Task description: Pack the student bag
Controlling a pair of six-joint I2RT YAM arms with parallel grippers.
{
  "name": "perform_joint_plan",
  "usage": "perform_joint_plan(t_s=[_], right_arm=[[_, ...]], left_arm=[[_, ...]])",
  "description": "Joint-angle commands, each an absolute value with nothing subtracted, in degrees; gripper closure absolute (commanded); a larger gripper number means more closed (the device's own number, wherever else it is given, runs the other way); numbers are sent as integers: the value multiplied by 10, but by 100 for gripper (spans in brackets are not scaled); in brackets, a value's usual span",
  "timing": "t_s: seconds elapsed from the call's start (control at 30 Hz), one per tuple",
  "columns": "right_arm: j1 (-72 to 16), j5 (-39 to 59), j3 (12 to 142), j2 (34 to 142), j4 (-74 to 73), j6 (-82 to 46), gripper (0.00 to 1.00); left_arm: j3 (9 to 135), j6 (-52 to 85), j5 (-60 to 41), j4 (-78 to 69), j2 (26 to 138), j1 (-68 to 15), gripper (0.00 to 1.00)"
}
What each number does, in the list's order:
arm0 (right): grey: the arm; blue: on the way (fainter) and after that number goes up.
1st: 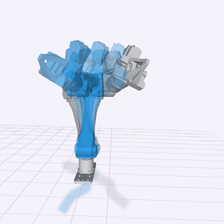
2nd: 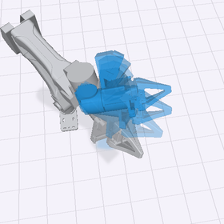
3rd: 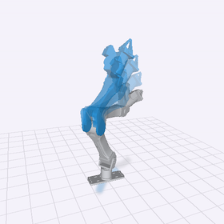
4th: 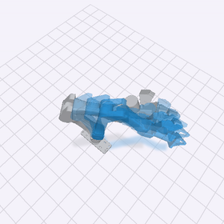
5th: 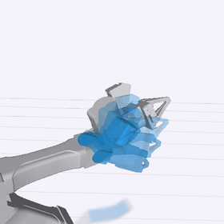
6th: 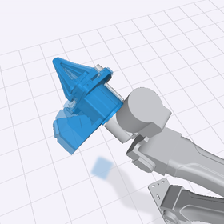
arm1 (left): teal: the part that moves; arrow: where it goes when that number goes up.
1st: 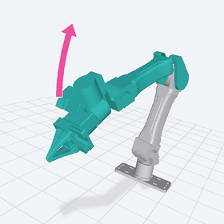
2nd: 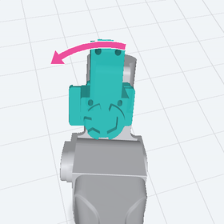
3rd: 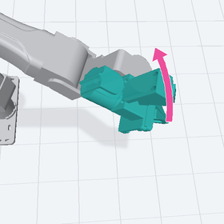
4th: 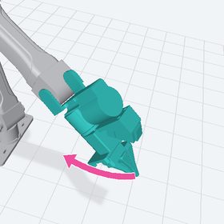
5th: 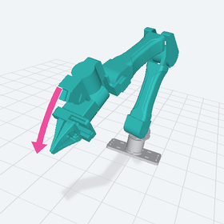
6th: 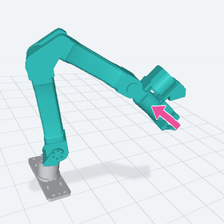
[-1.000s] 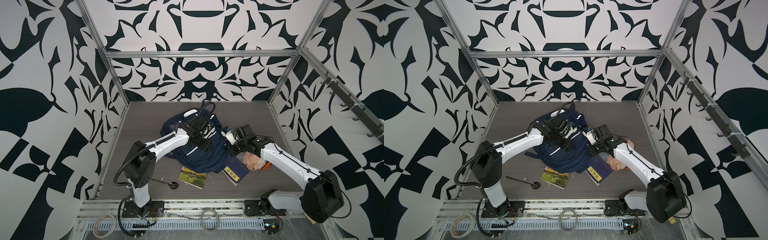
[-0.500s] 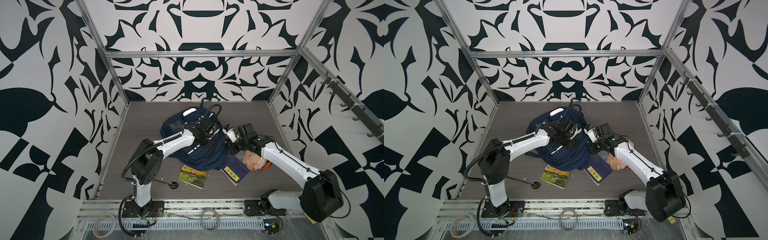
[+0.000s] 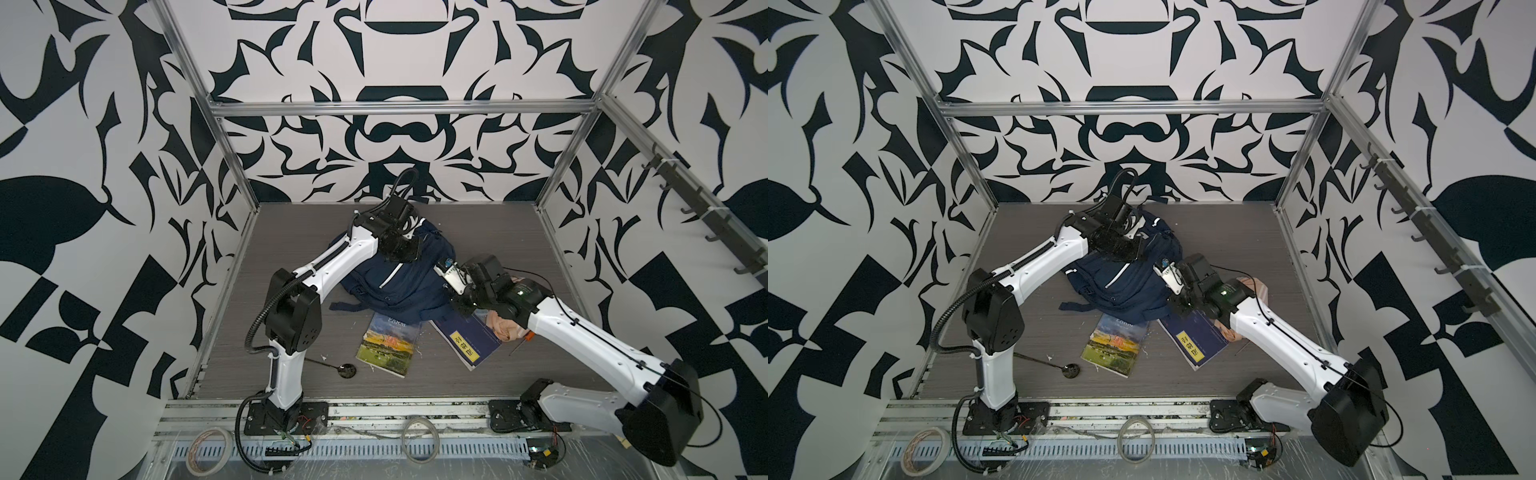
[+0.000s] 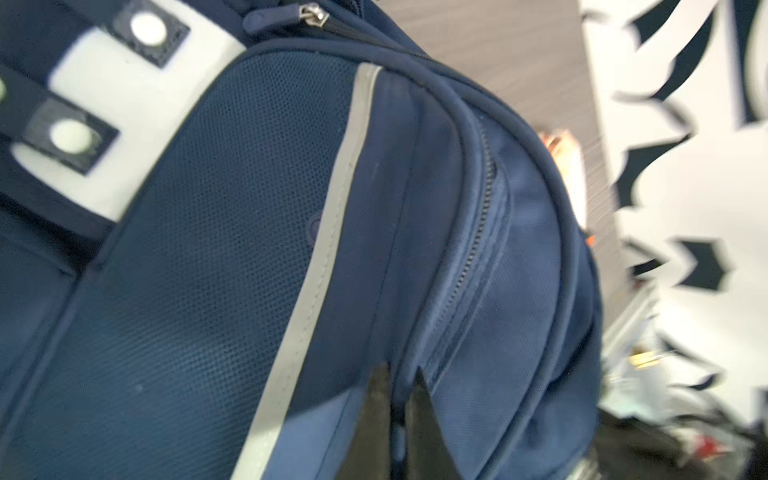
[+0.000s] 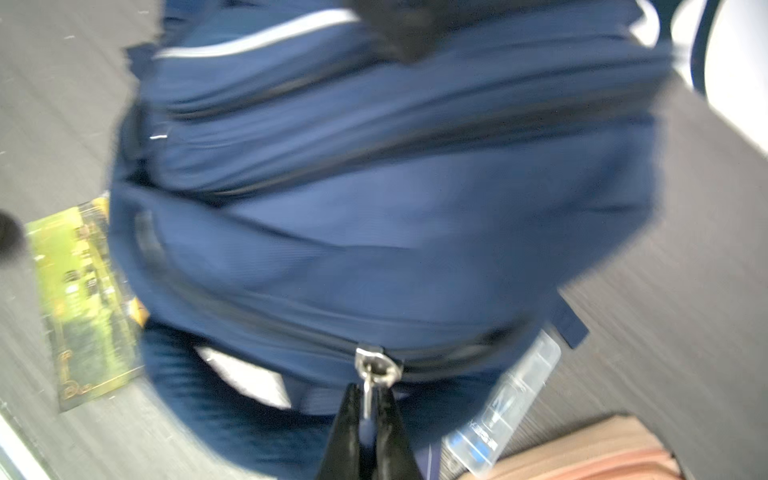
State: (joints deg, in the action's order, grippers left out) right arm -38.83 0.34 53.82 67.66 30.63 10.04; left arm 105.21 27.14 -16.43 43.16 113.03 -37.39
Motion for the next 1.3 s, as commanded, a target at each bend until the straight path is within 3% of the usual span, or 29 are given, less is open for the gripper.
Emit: perform_joint_plan(t_s=[0.0, 0.37, 0.67, 0.83, 1.03, 1.27], right_arm=[[-456, -45, 570, 685, 344, 95, 100], [-560, -142, 598, 771, 233, -50, 100], [-573, -132, 546, 748, 144, -110, 100], [-500, -77, 519, 689, 170, -98, 100], [-371, 38, 566, 698, 223, 21, 100], [-332, 73, 603, 739, 244, 107, 100]], left_arm=[[1084, 377, -203, 392, 1142, -355, 100], [1075, 588, -254, 253, 1135, -349, 100], [1077, 626, -185, 289, 1100, -340, 100], [1030, 607, -136, 329, 1045, -337, 100], [956, 639, -131, 325, 975, -355, 100], [1016, 652, -135, 305, 1038, -350, 100]])
